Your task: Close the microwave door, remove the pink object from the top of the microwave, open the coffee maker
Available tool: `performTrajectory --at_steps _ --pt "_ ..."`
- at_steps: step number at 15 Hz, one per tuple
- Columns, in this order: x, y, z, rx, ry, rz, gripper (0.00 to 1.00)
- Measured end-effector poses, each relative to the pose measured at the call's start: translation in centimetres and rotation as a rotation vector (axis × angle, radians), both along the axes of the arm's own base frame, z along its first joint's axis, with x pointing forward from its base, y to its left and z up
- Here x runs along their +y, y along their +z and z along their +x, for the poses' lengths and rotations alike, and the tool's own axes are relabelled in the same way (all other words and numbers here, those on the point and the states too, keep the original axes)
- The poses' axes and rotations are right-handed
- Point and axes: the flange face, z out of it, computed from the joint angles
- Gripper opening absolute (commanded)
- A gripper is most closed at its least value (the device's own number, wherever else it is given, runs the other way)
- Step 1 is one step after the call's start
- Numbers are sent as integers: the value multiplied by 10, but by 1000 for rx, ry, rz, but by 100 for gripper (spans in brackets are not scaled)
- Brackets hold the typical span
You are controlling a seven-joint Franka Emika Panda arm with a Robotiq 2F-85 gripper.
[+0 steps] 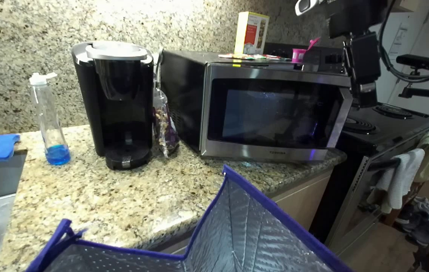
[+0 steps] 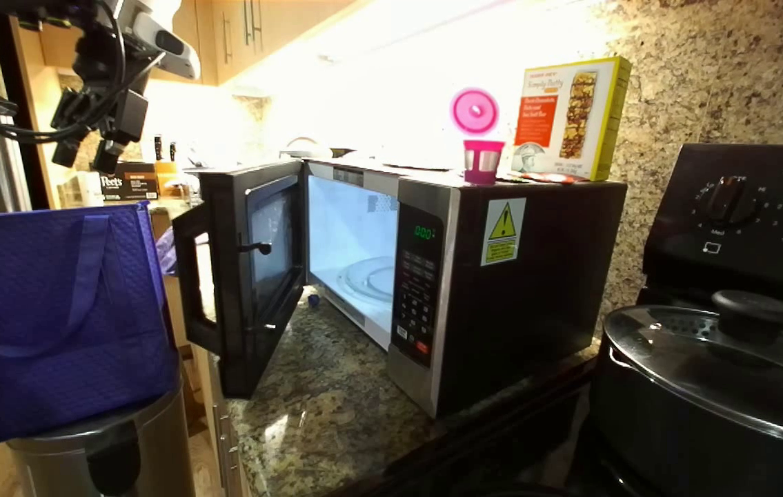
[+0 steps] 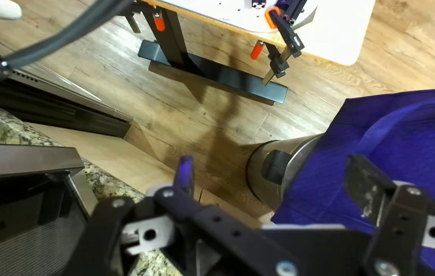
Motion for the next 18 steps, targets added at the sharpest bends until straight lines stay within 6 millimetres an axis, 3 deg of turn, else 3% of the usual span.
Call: performTrajectory --at_steps 5,9,14,18 --pt "-4 -10 6 8 -194 -43 100" --pt "-23 -11 22 -38 -391 -61 100" --pt "-67 -7 37 -81 -614 -114 100" --pt "-115 12 42 -78 -666 -174 100"
